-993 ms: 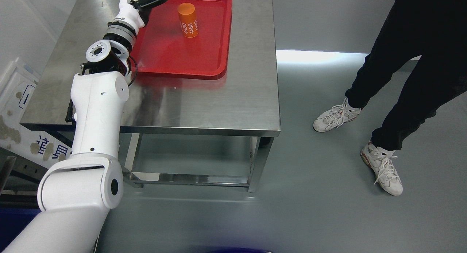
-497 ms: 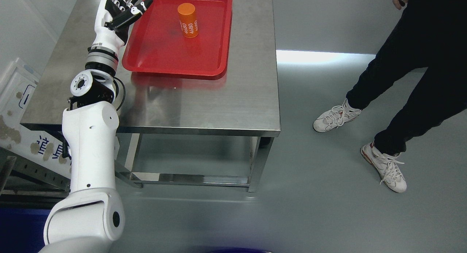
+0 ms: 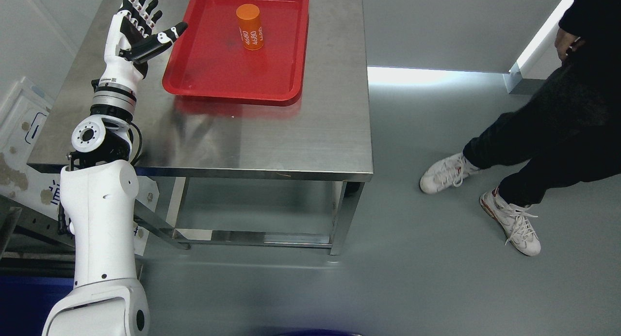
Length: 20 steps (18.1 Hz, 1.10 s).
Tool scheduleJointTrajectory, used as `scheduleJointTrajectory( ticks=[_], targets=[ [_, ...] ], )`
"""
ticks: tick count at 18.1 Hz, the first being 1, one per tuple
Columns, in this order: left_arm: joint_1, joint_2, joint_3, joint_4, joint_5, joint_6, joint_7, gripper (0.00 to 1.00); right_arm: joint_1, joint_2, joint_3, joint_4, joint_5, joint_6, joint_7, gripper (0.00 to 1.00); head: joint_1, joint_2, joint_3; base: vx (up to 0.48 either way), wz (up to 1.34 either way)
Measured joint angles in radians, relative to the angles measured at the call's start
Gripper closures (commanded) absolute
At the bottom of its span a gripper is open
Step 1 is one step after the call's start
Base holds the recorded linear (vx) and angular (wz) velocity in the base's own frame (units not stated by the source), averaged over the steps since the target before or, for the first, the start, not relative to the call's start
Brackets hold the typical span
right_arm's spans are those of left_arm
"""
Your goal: Grab orange capacitor from left shelf to right desk
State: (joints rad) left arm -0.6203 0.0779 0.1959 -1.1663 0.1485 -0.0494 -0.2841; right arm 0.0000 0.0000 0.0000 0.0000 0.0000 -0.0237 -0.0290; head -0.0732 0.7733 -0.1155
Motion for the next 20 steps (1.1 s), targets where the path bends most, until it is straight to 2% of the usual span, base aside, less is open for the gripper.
scheduleJointTrajectory(
  ticks=[4,9,13,20],
  targets=[
    [0.026,0.009,0.004,-0.03,-0.05,-0.02,0.002,0.0,0.0,0.0,0.0,0.0,0.0,0.0,0.0,0.0,0.0,0.0,0.0,0.0,0.0],
    [0.042,-0.02,0.046,-0.049,-0.081,-0.022,0.029,0.0,0.0,0.0,0.0,0.0,0.0,0.001,0.0,0.0,0.0,0.0,0.0,0.0,0.0],
    [0.044,-0.039,0.072,-0.059,-0.093,0.017,0.12,0.0,0.0,0.0,0.0,0.0,0.0,0.005,0.0,0.0,0.0,0.0,0.0,0.0,0.0],
    [0.056,-0.06,0.087,-0.074,-0.1,0.033,0.136,0.0,0.0,0.0,0.0,0.0,0.0,0.0,0.0,0.0,0.0,0.0,0.0,0.0,0.0]
  ],
)
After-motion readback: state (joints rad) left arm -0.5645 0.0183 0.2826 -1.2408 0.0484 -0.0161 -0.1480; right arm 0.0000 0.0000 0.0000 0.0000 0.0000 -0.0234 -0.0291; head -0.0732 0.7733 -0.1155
